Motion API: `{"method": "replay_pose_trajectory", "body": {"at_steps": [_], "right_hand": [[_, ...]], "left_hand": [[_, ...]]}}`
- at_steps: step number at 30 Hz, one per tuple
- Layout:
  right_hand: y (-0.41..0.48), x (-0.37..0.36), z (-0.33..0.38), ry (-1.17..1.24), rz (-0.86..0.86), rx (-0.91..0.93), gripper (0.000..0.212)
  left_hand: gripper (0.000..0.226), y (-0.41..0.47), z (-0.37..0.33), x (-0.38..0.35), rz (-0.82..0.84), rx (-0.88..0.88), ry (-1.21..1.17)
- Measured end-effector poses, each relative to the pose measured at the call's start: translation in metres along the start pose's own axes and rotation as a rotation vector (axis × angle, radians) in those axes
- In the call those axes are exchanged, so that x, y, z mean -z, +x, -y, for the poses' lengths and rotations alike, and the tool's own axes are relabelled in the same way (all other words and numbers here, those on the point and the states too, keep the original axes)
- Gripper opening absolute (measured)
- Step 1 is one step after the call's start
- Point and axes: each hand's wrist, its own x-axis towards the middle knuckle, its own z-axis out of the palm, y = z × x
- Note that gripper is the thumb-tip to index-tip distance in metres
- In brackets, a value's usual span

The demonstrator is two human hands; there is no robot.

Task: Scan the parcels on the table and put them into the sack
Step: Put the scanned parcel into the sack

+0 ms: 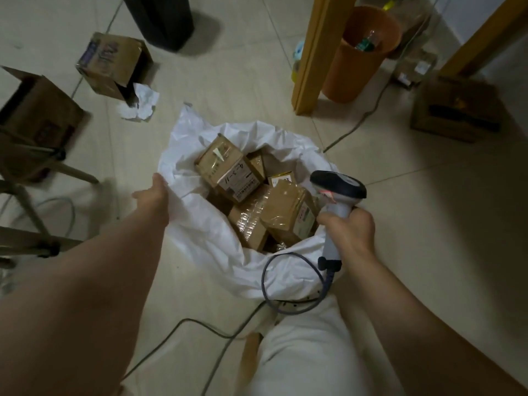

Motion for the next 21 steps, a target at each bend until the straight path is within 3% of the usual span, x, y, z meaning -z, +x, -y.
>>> {"method": "replay_pose_trajectory", "body": {"at_steps": [2, 3, 5, 6, 8, 9, 11, 13, 15, 18, 21], "right_hand": [[-0.001, 0.001, 0.002, -0.017, 0.002, 0.004, 0.017], [-0.002, 0.001, 0.004, -0.026, -0.003, 0.013, 0.017], [-0.005, 0.003, 0.012, -0.032, -0.037, 0.04, 0.015], [-0.006, 0.005, 0.019, -0.024, -0.065, 0.057, 0.015], [-0.01, 0.01, 0.035, 0.023, -0.123, 0.092, 0.018], [-0.013, 0.012, 0.045, 0.05, -0.151, 0.118, 0.023], [-0.021, 0.017, 0.066, 0.074, -0.194, 0.193, 0.028], [-0.034, 0.02, 0.088, 0.09, -0.221, 0.283, 0.025], [-0.05, 0.024, 0.11, 0.099, -0.226, 0.371, 0.025], [-0.078, 0.029, 0.136, 0.134, -0.153, 0.504, 0.027], [-0.101, 0.034, 0.152, 0.19, -0.092, 0.634, 0.029]], "left_hand": [[0.124, 0.003, -0.005, -0.001, 0.177, 0.061, -0.069], [0.121, 0.003, -0.008, 0.0, 0.26, 0.068, -0.043], [0.095, -0.021, -0.027, 0.008, 0.408, 0.067, 0.071], [0.072, -0.038, -0.039, 0.015, 0.398, 0.001, 0.135], [0.028, -0.067, -0.062, 0.03, 0.197, -0.283, 0.242], [0.019, -0.076, -0.074, 0.04, 0.06, -0.457, 0.292], [0.017, -0.093, -0.093, 0.059, -0.151, -0.756, 0.448], [0.022, -0.103, -0.103, 0.071, -0.214, -0.872, 0.536], [0.036, -0.115, -0.105, 0.08, -0.046, -0.68, 0.417], [0.085, -0.129, -0.103, 0.102, 0.4, -0.275, 0.036], [0.061, -0.122, -0.098, 0.128, 0.5, -0.197, -0.047]]}}
